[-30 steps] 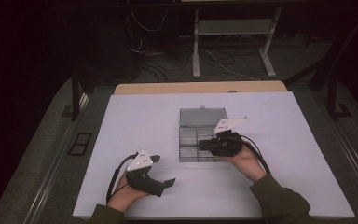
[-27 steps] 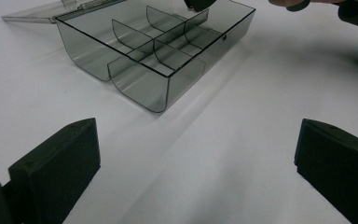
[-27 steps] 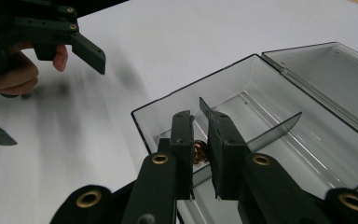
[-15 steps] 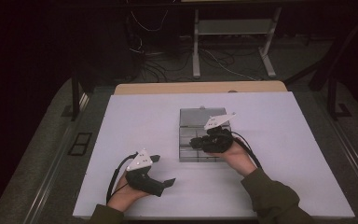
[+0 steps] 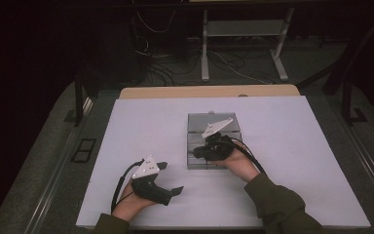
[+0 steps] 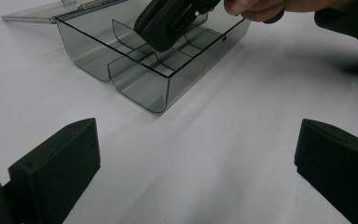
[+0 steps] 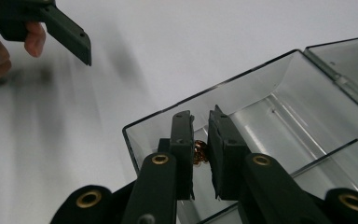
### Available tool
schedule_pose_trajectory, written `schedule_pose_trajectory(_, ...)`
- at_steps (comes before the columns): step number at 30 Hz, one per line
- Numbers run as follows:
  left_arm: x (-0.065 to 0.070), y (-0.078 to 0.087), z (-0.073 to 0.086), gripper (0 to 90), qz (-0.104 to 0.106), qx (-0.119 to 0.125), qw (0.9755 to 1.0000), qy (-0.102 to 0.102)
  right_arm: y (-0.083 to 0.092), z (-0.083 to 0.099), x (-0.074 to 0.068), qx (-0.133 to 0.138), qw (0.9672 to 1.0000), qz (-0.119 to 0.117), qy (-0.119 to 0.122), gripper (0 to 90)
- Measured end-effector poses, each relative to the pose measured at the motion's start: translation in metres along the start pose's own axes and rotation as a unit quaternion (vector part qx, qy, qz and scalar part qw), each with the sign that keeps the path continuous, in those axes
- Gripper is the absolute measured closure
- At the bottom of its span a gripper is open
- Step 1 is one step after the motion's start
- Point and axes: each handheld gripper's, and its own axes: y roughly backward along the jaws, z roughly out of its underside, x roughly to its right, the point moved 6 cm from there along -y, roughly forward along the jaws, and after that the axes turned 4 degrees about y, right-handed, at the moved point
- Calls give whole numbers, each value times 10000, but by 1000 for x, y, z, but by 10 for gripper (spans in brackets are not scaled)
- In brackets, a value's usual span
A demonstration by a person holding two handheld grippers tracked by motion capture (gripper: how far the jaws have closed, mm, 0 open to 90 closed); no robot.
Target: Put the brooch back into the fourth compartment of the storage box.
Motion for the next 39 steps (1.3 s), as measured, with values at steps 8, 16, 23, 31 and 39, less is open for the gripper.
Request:
schedule_pose_trajectory(8,0,0,0,0,-1,-12,10000,-10,-5,2,-2,-195,9998,-31,-10,794)
schedule_pose_trajectory(16,-1,-1,1,0,7,11,10000,12,-1,2,0,-77,10000,-30,-44,700)
schedule_pose_trajectory(23,-4,0,2,0,-11,-7,10000,49,15,0,3,186,9996,-92,-168,557)
schedule_pose_trajectory(31,-5,-1,2,0,-17,-7,10000,71,38,6,1,532,9983,-171,-146,436)
schedule_pose_trajectory(39,-5,1,2,0,-63,-7,9999,80,58,21,6,793,9965,-51,-265,417)
